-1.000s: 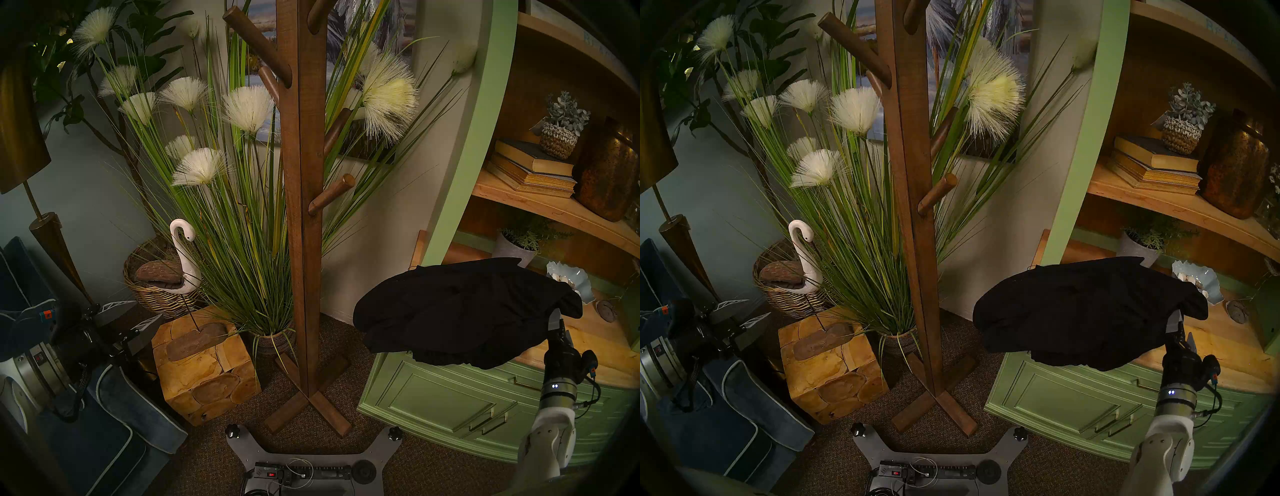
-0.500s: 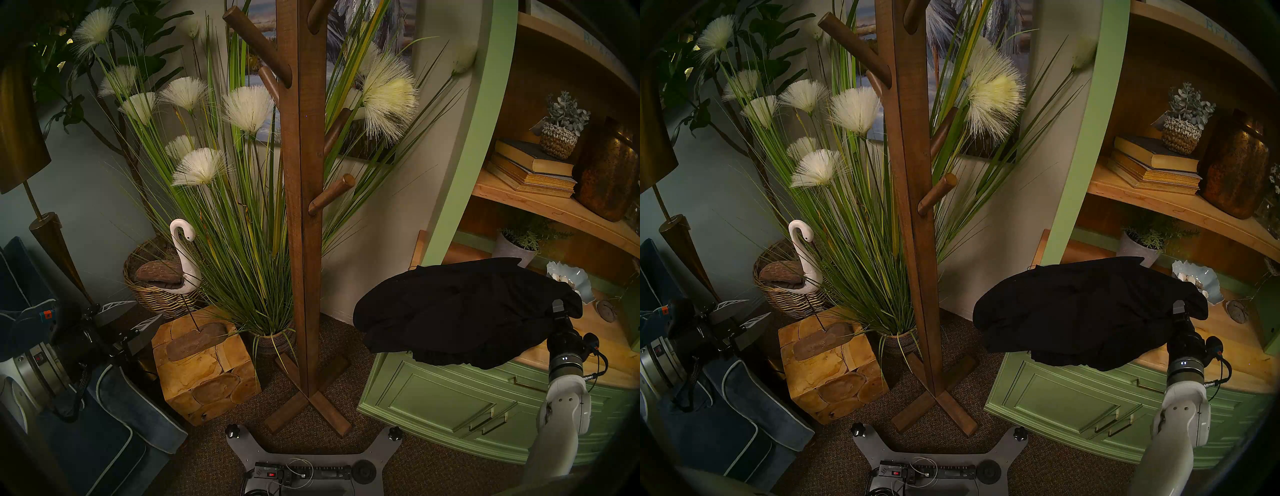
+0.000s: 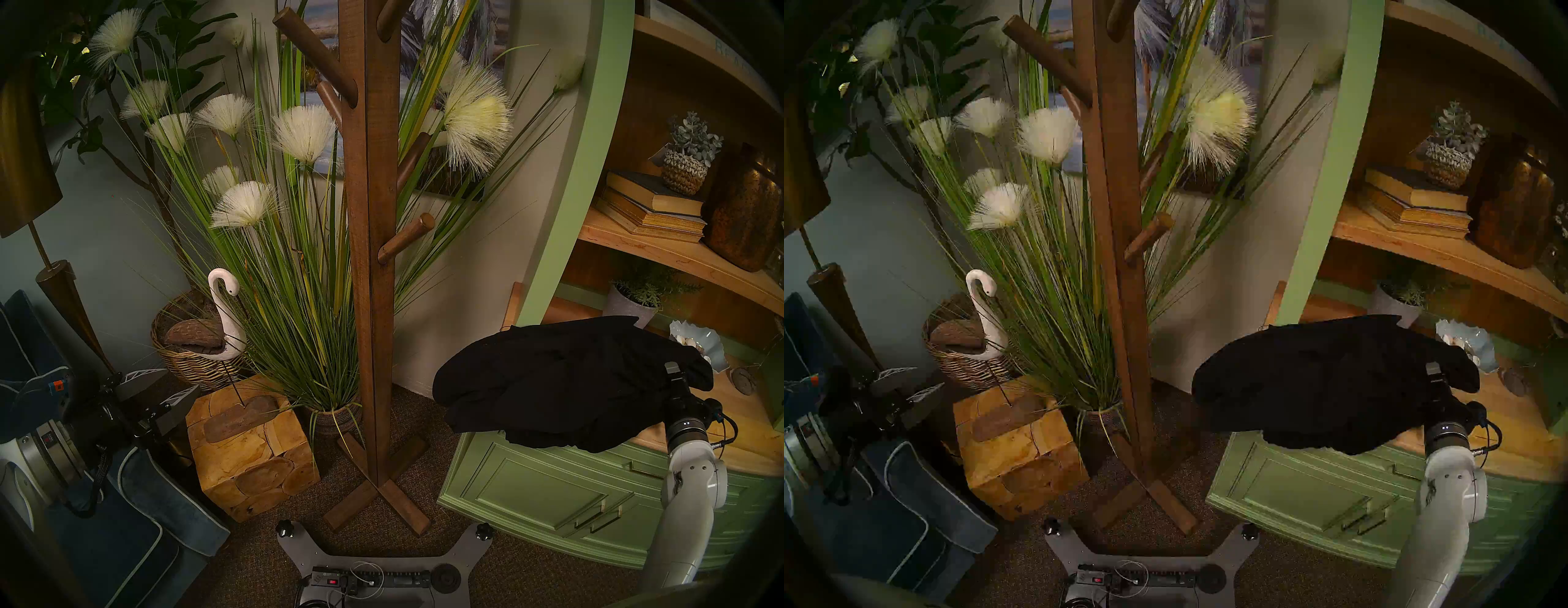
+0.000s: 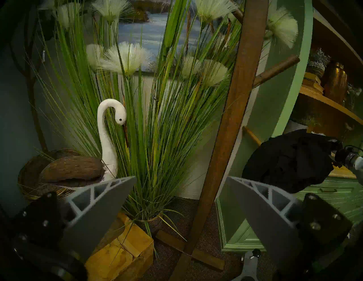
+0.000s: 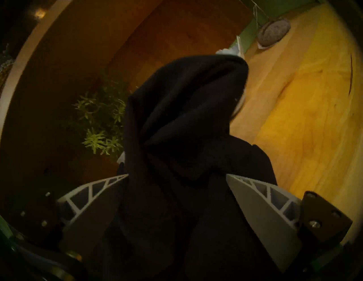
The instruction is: Pick up jacket and place on coat hanger
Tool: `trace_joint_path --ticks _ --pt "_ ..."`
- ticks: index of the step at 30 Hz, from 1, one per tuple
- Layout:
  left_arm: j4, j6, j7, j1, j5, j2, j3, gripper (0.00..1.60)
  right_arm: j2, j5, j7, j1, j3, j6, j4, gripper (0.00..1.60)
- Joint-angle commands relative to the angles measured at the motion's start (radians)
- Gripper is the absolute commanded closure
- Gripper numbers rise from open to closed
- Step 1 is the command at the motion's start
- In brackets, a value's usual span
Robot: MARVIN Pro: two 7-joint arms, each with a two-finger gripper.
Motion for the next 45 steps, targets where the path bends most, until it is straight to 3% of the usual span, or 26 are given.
trace_joint_path --ticks 1,15,16,18,23,26,28,31,35,45 --pt "-0.015 0.0 -0.006 -0.004 -0.01 -0.001 -0.001 0.0 0.051 0.013 -0.005 0.075 -0.012 0.008 0.0 0.0" --pt "-0.015 0.001 -0.006 -0.005 -0.01 -0.001 -0.001 0.0 0.077 0.068 -0.057 0.121 -0.019 0.066 0.01 0.02" --pt "-0.015 0.001 -0.006 -0.005 -0.01 -0.001 -0.001 0.0 0.077 0.063 -0.056 0.12 -0.02 0.062 0.01 0.53" --pt "-0.015 0.001 -0.007 -0.005 -0.01 -0.001 -0.001 0.0 0.077 0.074 -0.058 0.117 -0.018 0.074 0.011 1.09" --pt "-0.016 0.001 -0.007 -0.005 -0.011 -0.001 -0.001 0.0 0.08 0.09 -0.059 0.117 -0.017 0.093 0.031 1.27" --pt "-0.016 0.001 -0.007 -0.005 -0.011 -0.001 -0.001 0.0 0.083 0.092 -0.039 0.115 -0.021 0.096 0.042 1.6" --pt "-0.015 0.001 -0.007 -0.005 -0.01 -0.001 -0.001 0.0 0.077 0.052 0.034 0.086 -0.041 0.055 0.026 1.6" --pt "-0.015 0.0 -0.006 -0.005 -0.009 -0.001 0.0 0.0 0.064 0.039 0.04 0.047 -0.058 0.044 -0.038 1.6" --pt "-0.012 -0.001 -0.004 -0.005 -0.006 0.001 0.001 0.0 0.069 -0.036 0.116 -0.001 -0.104 -0.005 -0.082 1.6" --pt "-0.009 -0.001 -0.003 -0.005 -0.002 0.002 0.002 0.0 0.074 -0.185 0.237 -0.082 -0.142 -0.129 -0.163 1.6"
